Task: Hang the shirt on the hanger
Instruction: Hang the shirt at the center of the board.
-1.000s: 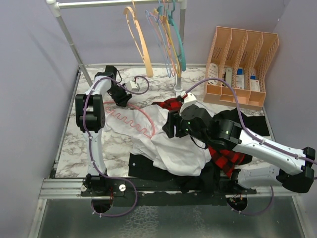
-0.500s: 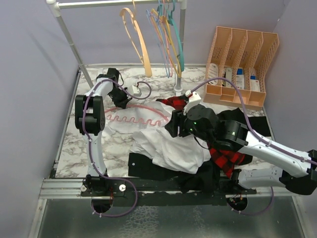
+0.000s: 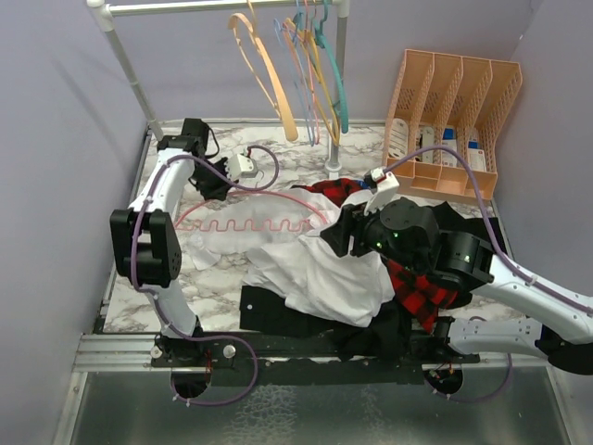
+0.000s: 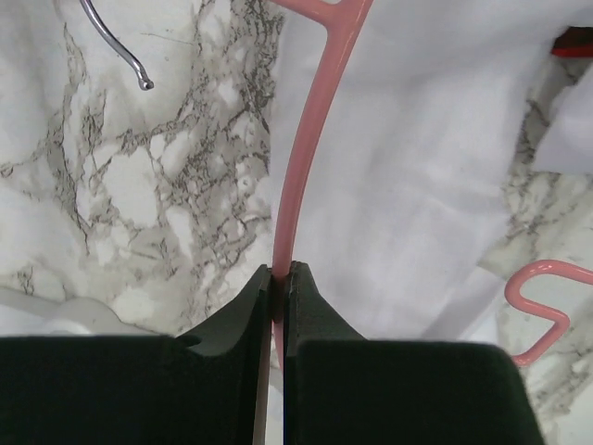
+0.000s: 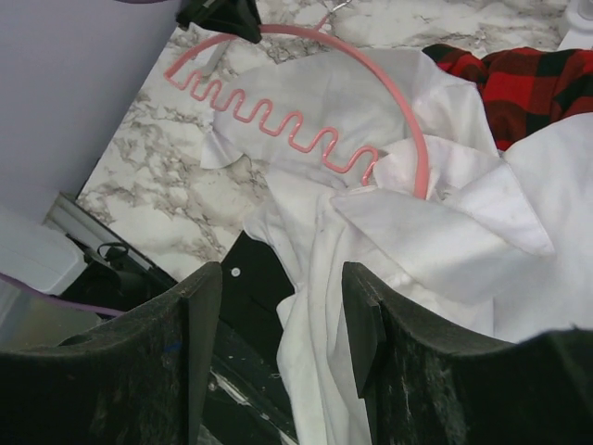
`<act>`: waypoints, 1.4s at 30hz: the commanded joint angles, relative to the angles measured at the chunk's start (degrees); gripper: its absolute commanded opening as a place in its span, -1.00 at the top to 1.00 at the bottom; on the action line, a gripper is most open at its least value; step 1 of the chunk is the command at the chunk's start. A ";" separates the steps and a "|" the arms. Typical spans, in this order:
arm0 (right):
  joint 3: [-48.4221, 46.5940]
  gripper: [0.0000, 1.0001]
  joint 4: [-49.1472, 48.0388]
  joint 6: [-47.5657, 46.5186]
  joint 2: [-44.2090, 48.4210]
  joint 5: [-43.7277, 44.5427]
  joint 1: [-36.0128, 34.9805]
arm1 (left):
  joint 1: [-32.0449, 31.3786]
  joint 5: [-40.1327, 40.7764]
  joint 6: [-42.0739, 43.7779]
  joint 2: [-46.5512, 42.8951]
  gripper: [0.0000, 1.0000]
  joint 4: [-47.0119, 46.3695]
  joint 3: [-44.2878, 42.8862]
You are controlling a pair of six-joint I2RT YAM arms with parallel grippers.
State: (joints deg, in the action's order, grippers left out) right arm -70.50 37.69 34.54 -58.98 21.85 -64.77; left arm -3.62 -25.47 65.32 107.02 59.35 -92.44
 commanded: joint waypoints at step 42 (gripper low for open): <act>3.71 -0.28 -2.76 -37.74 4.07 -1.99 -0.18 | -4.43 -0.31 -11.82 -59.73 1.00 -15.72 38.89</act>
State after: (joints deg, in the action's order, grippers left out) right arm -66.37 33.30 12.82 -53.89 20.21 -64.77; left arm -6.52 -21.80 52.23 48.42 46.26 -54.15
